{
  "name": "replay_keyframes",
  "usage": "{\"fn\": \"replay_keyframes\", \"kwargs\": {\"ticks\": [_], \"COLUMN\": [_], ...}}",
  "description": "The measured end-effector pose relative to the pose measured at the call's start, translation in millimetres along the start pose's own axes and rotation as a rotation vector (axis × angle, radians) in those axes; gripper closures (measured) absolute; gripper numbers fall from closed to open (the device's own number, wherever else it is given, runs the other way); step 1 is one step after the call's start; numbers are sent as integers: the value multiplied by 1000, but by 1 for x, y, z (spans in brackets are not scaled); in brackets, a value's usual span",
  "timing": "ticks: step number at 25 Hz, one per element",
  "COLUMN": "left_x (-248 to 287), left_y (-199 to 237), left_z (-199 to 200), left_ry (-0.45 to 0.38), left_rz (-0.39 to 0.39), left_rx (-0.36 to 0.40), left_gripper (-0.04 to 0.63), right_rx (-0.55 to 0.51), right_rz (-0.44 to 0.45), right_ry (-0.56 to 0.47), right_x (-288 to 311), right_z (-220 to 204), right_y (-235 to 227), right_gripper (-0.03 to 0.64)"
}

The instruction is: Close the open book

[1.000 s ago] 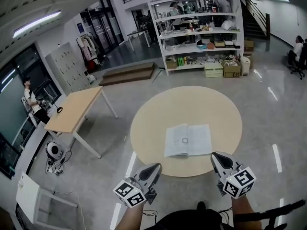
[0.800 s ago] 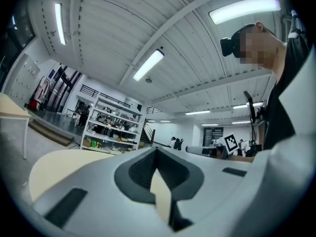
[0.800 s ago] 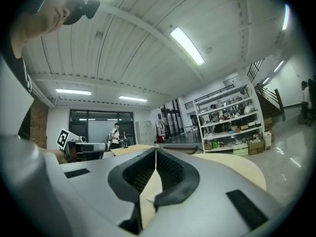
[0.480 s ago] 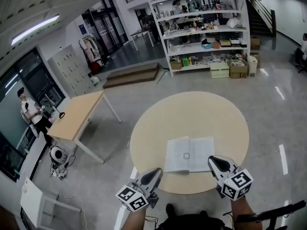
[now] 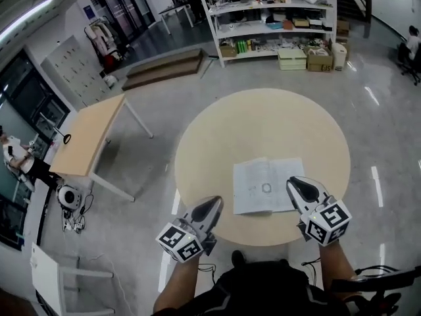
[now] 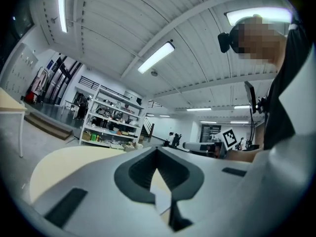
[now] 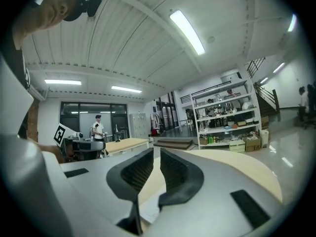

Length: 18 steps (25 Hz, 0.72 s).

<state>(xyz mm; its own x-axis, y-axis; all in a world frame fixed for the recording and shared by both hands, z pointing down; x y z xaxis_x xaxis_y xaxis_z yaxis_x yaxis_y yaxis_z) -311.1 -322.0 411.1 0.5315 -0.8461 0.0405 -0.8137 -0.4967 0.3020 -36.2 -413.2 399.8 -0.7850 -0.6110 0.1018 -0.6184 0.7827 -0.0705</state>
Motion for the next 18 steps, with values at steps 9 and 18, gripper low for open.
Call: {"fn": "replay_keyframes", "kwargs": {"ticks": [9, 18], "left_x": [15, 28], "left_y": [62, 78], "left_z": [-21, -64], "left_ry": [93, 136], "left_rz": [-108, -36], "left_rx": [-44, -98], "left_gripper": [598, 598], "right_rx": [-56, -182], "right_rz": [-97, 22], "right_ry": [126, 370], "right_x": [59, 94], "right_z": [-30, -96], "right_y": [5, 19], "right_gripper": [520, 411]}}
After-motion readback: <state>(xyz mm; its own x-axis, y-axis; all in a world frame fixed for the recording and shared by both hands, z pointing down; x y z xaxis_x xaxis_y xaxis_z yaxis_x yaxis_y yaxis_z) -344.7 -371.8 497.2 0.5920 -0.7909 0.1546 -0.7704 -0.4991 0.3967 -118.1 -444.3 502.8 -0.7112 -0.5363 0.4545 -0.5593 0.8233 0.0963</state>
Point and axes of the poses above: the fingertips, and each gripper's own axes: x forward along the fingers, y to its left, z out of its top, the point moved 7 cm from there along -x, backward along the fingers, and after that the axes turned 5 degrees about -x, right-handed, at the moved point
